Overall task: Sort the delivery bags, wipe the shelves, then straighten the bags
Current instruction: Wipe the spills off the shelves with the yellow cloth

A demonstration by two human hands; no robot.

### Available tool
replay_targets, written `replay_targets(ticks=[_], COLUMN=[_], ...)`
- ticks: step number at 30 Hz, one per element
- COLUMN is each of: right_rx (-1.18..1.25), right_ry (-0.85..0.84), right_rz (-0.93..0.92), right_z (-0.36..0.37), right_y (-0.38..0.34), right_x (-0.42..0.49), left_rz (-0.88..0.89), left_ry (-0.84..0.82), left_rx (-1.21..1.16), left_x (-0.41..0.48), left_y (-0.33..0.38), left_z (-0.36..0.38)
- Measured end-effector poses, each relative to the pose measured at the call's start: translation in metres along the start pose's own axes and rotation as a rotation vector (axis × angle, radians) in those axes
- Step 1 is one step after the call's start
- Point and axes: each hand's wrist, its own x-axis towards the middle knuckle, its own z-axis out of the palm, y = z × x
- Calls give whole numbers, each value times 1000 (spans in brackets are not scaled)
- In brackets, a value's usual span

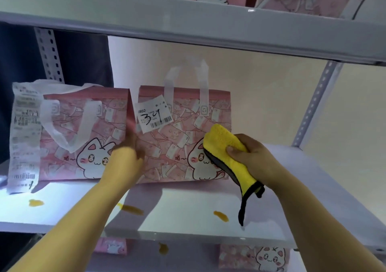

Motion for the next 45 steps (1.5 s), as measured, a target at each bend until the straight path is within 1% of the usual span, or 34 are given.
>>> replay_targets(ticks=[4,9,12,16,20,27,31,33,38,43,45], right_rx=[59,34,-121,-290,-395,-652,-689,-690,-685,-644,-622], right_ry=[27,105,192,343,408,422,404,391,364,288,252], right_rz=[23,8,-21,-44,24,143,188,208,214,139,101], right_z=[-12,-39,-61,-92,-119,-155,-166,-169,-167,-152,-142], right_y=[9,26,41,64,90,123,138,143,149,146,145], right_x=[6,5,-4,-21,-39,-71,-84,-88,-93,-93,-92], left_rz=[-46,-63,-63,-83,-61,54,52,44,38,-27,-33], left_ry=[53,16,32,-18,-80,-193,-302,-328,-313,-305,-275], left_rx=[-44,-167,-204,-216,-245,-342,-427,-450,-439,-389,-373], left_x=[1,7,7,10,13,8,3,-1,-7,-20,-29], left_y=[7,31,54,94,133,187,209,215,218,205,195], left_z=[8,32,51,78,108,164,187,193,196,177,166])
